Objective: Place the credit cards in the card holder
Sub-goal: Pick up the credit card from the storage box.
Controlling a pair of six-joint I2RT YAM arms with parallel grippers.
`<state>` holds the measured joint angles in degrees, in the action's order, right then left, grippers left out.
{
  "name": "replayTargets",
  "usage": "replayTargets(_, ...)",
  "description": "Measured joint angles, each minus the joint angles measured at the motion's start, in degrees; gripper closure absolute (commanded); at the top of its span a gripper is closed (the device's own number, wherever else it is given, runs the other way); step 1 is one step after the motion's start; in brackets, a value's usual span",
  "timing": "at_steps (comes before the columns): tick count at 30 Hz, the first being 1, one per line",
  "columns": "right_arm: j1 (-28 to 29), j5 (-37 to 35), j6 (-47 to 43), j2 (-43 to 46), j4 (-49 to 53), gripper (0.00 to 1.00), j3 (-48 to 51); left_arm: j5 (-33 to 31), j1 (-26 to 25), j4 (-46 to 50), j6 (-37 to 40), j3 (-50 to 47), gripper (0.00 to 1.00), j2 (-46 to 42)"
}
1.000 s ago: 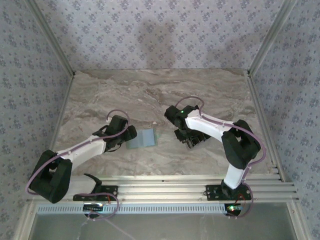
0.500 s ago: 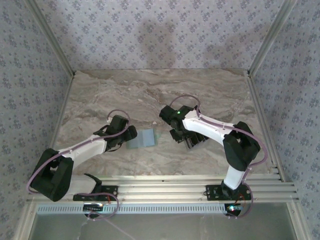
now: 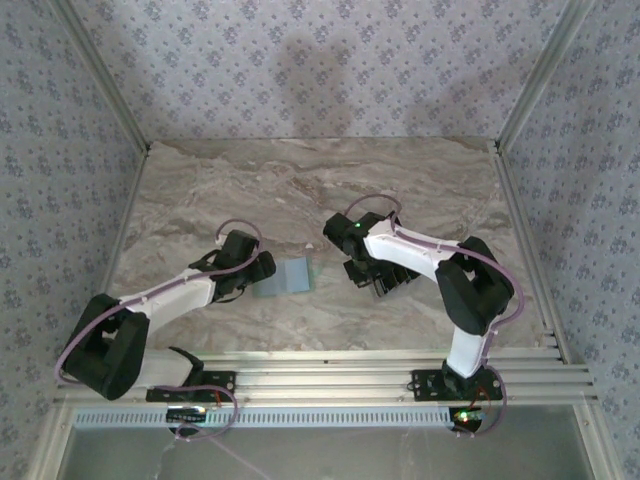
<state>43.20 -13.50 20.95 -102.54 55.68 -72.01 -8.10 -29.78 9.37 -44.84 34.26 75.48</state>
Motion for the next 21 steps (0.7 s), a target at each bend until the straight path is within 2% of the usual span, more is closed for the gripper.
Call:
replayTargets(5,-0.3,0.9,0.0,0.0,-0.6,0.85,0.8,0.0,-0.2,-0.2,0.0,0.2,0.17,0.3)
replayTargets(11,-1.0,1.4,0.0,0.3,-0.8,0.95,1.6,0.0,-0.3,-0.4,0.0,0.6,0.17,0.8)
replayTargets(21,-1.5,2.8,-0.5,2.8,0.3,1.0,0.7,0.0,-0.7,-0.4,0.0,1.3,0.17,1.6)
